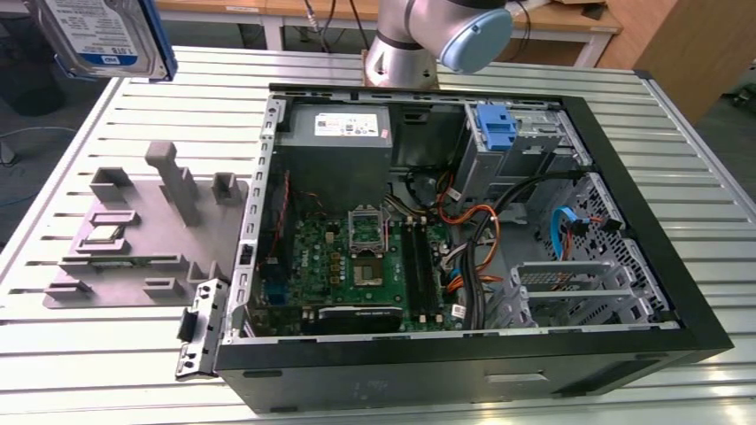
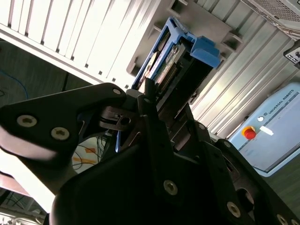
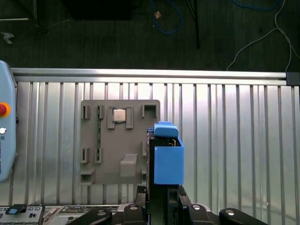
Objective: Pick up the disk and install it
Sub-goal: 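Pick up the disk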
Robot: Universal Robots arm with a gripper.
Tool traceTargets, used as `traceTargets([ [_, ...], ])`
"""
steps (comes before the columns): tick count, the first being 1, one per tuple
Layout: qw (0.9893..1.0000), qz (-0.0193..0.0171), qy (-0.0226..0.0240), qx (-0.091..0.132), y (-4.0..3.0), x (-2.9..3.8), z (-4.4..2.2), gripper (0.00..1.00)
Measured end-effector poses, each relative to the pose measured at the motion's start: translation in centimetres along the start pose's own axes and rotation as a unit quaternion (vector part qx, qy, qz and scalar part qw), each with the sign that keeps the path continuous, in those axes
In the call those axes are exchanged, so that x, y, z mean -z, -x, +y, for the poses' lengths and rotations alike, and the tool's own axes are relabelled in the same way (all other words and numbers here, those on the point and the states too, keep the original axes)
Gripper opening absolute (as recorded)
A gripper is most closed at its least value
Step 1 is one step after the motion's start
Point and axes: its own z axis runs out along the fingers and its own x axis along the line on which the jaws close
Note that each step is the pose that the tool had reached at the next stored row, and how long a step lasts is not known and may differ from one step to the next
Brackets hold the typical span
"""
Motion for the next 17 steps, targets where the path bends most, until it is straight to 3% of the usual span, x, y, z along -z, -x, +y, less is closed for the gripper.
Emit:
traceTargets([
  [17, 1.0, 0.0, 0.0, 0.0, 0.02, 0.09, -2.01, 0.35],
])
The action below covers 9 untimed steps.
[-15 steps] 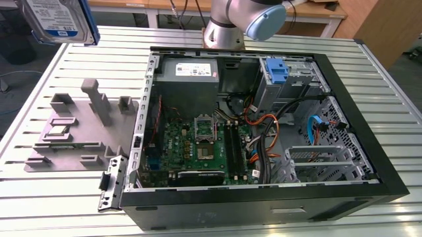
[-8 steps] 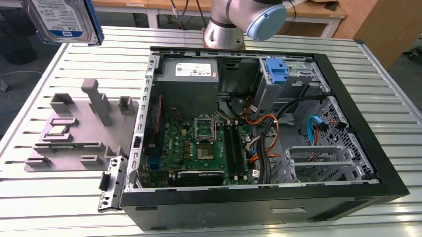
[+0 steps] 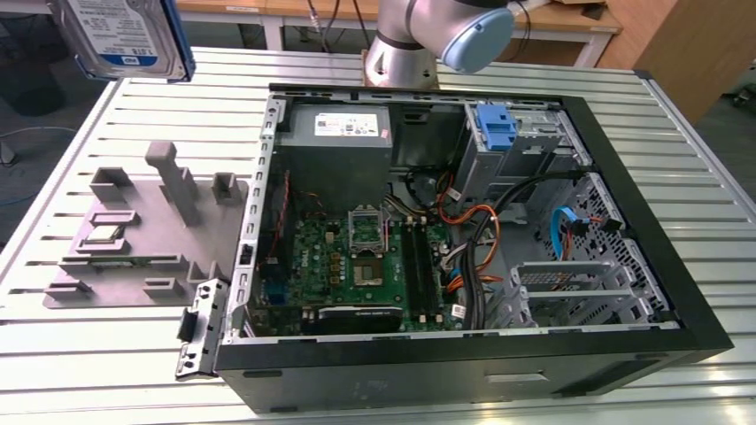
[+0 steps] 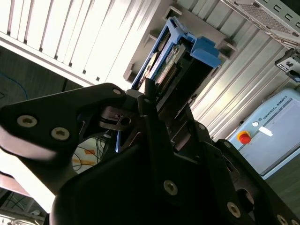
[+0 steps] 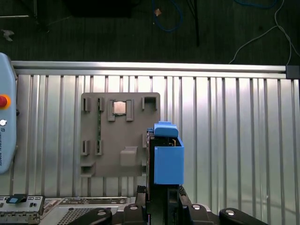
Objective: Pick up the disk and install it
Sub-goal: 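Pick up the disk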
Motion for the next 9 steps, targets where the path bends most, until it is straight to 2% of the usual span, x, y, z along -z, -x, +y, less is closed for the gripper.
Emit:
traceTargets([
  [9, 1.0, 0.0, 0.0001, 0.0, 0.02, 0.08, -1.58, 0.35],
])
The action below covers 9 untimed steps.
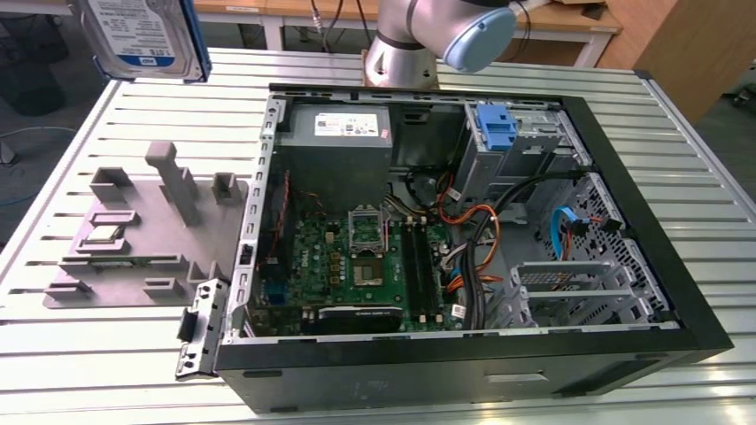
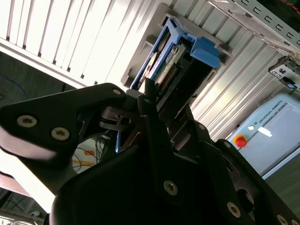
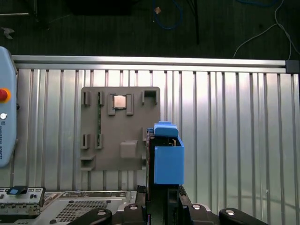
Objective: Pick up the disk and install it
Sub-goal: 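Pick up the disk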
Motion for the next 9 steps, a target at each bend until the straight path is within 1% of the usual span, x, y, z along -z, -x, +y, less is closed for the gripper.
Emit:
traceTargets([
  [9, 1.0, 0.0, 0.0001, 0.0, 0.02, 0.08, -1.73, 0.35],
])
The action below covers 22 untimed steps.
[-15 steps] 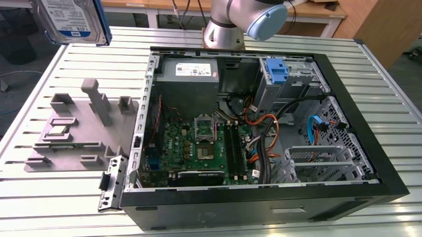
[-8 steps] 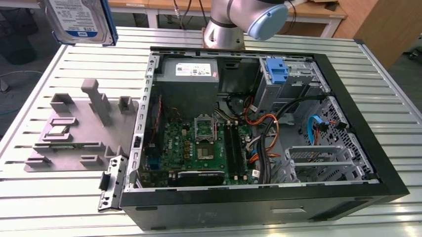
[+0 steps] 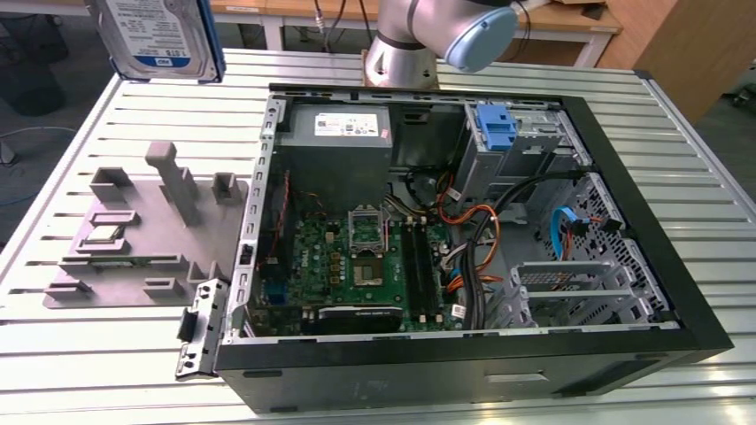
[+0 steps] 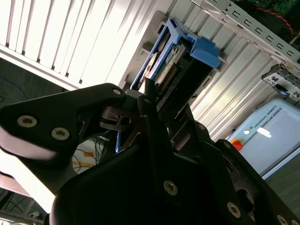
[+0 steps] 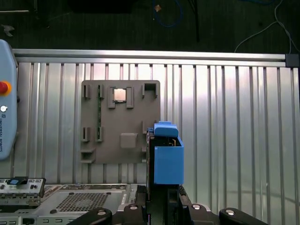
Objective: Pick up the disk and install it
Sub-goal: 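Pick up the disk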
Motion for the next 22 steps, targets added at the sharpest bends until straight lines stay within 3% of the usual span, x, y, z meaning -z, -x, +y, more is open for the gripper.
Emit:
traceTargets([
  [22, 1.0, 0.0, 0.0, 0.0, 0.01, 0.07, -1.53, 0.35],
])
